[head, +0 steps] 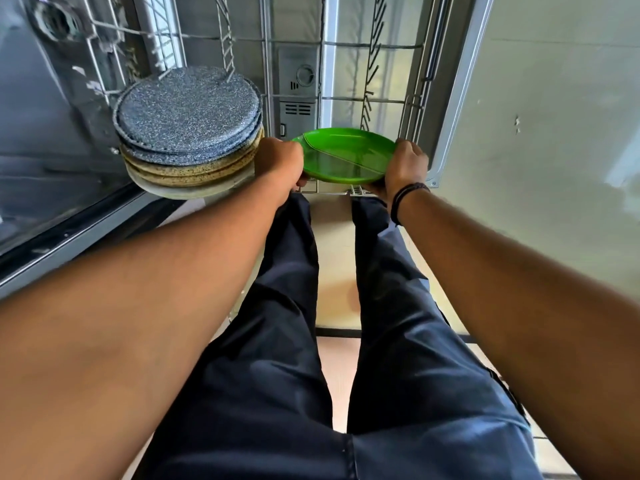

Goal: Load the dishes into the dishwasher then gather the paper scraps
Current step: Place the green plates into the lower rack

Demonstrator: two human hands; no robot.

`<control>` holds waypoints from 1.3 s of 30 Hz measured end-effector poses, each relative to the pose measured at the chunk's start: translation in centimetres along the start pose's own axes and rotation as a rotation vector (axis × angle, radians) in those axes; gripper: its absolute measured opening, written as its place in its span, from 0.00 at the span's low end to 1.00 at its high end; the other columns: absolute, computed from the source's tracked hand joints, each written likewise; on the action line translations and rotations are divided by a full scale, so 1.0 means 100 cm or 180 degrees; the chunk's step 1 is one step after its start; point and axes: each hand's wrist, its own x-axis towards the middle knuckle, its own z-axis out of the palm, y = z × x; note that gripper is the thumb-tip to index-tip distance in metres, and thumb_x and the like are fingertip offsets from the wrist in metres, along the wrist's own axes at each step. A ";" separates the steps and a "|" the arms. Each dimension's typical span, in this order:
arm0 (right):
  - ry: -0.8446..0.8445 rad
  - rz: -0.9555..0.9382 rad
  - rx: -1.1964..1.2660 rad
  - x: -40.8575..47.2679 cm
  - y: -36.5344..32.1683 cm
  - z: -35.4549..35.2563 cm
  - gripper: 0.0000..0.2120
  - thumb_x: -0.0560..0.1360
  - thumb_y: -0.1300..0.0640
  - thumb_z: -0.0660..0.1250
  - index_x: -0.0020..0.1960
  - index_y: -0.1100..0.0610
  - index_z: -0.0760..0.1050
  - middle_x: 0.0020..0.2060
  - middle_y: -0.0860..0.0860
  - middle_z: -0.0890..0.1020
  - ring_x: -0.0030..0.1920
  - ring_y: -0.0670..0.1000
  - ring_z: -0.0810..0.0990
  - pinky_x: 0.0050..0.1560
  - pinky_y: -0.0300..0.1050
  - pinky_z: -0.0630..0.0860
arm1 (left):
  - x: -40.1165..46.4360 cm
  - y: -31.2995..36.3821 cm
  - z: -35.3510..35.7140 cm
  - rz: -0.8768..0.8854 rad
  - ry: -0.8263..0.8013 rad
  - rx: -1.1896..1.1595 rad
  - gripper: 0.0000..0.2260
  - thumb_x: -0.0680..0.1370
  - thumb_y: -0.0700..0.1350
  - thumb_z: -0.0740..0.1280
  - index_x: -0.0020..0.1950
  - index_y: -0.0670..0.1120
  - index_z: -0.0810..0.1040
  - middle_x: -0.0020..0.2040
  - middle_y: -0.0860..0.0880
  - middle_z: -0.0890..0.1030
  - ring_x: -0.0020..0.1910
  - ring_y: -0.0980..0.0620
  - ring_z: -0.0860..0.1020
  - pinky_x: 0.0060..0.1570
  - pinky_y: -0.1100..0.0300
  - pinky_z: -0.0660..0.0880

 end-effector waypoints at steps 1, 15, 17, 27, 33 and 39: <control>-0.0034 0.0055 0.0028 0.001 -0.002 0.000 0.13 0.70 0.54 0.54 0.32 0.52 0.75 0.36 0.57 0.76 0.42 0.60 0.79 0.46 0.71 0.80 | 0.001 0.002 0.001 -0.0040 -0.0030 -0.0023 0.05 0.76 0.38 0.64 0.40 0.41 0.74 0.29 0.42 0.79 0.18 0.49 0.77 0.17 0.64 0.66; -0.0414 0.0593 0.1062 -0.011 -0.037 0.028 0.08 0.81 0.57 0.57 0.57 0.59 0.66 0.50 0.58 0.74 0.48 0.62 0.82 0.37 0.59 0.84 | 0.032 0.028 0.003 -0.0567 -0.0371 -0.0853 0.13 0.82 0.45 0.59 0.40 0.43 0.76 0.24 0.45 0.75 0.16 0.53 0.68 0.20 0.68 0.63; -0.0309 0.0567 0.0815 -0.005 -0.041 0.035 0.11 0.83 0.55 0.56 0.63 0.57 0.61 0.47 0.54 0.72 0.47 0.60 0.81 0.38 0.58 0.84 | 0.043 0.029 0.010 -0.0609 -0.0339 -0.0801 0.14 0.82 0.46 0.59 0.41 0.42 0.77 0.22 0.46 0.75 0.17 0.53 0.69 0.20 0.68 0.64; -0.0383 0.0433 0.0711 0.014 -0.036 0.037 0.24 0.83 0.46 0.56 0.76 0.51 0.56 0.63 0.57 0.72 0.54 0.63 0.81 0.38 0.58 0.85 | 0.055 0.023 0.027 -0.0606 -0.0357 -0.1004 0.24 0.82 0.63 0.57 0.53 0.43 0.80 0.35 0.45 0.80 0.19 0.52 0.73 0.20 0.67 0.66; -0.0269 0.0304 0.0611 -0.004 -0.037 0.034 0.29 0.81 0.35 0.53 0.77 0.48 0.55 0.67 0.57 0.73 0.42 0.63 0.85 0.35 0.55 0.84 | 0.025 0.024 0.010 -0.0513 -0.0214 -0.1076 0.26 0.81 0.69 0.54 0.48 0.46 0.73 0.39 0.42 0.83 0.25 0.48 0.78 0.20 0.62 0.71; 0.0099 0.0076 -0.0374 -0.049 -0.042 0.011 0.38 0.76 0.29 0.53 0.77 0.51 0.52 0.71 0.60 0.72 0.59 0.65 0.80 0.59 0.64 0.78 | -0.030 0.015 -0.035 -0.0273 -0.0365 -0.0993 0.29 0.80 0.70 0.55 0.49 0.44 0.76 0.33 0.43 0.80 0.23 0.48 0.76 0.22 0.61 0.74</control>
